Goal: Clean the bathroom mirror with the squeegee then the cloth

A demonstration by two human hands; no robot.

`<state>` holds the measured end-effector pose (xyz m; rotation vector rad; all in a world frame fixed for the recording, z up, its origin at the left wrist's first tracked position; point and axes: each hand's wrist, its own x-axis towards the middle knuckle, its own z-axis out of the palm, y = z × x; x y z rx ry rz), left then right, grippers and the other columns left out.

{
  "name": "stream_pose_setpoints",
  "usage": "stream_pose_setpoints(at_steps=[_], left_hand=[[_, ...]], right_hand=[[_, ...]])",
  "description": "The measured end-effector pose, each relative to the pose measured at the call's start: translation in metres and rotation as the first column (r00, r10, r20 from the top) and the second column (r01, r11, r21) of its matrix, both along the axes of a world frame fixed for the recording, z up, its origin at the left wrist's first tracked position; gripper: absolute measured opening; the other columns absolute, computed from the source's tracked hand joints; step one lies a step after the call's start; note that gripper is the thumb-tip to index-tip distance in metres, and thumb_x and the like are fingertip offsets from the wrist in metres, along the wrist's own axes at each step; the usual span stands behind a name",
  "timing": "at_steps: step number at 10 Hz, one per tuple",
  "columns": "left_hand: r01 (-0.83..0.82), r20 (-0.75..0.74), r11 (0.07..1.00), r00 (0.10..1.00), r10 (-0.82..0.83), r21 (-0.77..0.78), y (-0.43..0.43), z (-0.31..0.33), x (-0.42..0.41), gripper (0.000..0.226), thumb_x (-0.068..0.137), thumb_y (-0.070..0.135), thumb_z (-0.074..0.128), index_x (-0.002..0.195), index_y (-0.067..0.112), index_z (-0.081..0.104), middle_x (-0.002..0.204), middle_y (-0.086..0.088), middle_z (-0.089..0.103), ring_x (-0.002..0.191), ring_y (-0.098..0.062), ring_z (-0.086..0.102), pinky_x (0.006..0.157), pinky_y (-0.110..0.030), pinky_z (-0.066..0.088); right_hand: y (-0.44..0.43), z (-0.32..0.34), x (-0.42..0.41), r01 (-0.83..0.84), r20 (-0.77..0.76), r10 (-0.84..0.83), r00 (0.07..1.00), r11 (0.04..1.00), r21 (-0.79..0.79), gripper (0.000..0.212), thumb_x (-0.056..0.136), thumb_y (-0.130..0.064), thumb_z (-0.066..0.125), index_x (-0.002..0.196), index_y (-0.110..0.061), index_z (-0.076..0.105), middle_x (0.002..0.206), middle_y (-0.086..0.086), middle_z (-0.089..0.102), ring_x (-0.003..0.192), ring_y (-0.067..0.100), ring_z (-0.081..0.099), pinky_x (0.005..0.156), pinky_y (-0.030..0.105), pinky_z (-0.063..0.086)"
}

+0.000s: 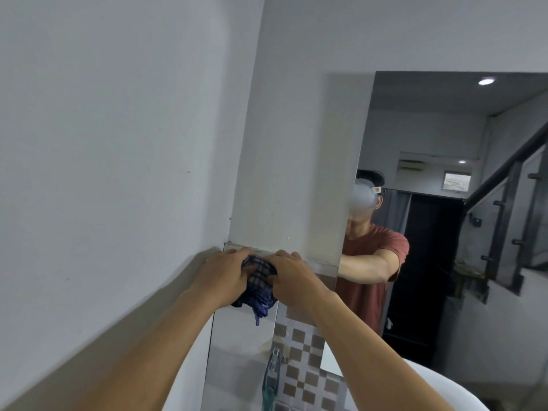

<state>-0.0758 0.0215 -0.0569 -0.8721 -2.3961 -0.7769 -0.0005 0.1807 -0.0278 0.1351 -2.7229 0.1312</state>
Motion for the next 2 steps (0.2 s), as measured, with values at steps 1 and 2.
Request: stream_pose_setpoints(at_steps=[1, 2], left_hand=[[-0.02, 0.024, 0.999, 0.999, 0.021, -0.047, 0.0, 0.004, 0.008, 0.041, 0.104, 0.034, 0.043, 0.145, 0.034, 0.046, 0.142, 0.0, 0.059, 0.126, -0.026, 0.054, 0.101, -0.042, 0.049], [-0.114, -0.07, 0.993, 0.991, 0.11, -0.042, -0.002, 0.002, 0.018, 0.045, 0.103, 0.034, 0.041, 0.147, 0.034, 0.041, 0.15, 0.001, 0.048, 0.135, -0.03, 0.043, 0.105, -0.044, 0.045]], right_hand=[[-0.004, 0.003, 0.009, 0.006, -0.011, -0.006, 1.0, 1.0, -0.018, 0.043, 0.093, -0.007, 0.048, 0.133, -0.02, 0.055, 0.128, 0.006, 0.058, 0.115, 0.027, 0.048, 0.097, 0.035, 0.041], [-0.001, -0.003, 0.019, -0.013, -0.085, 0.004, 0.996, 0.995, -0.099, 0.054, 0.095, -0.011, 0.051, 0.147, -0.022, 0.042, 0.142, 0.004, 0.05, 0.124, 0.026, 0.045, 0.103, 0.035, 0.041]])
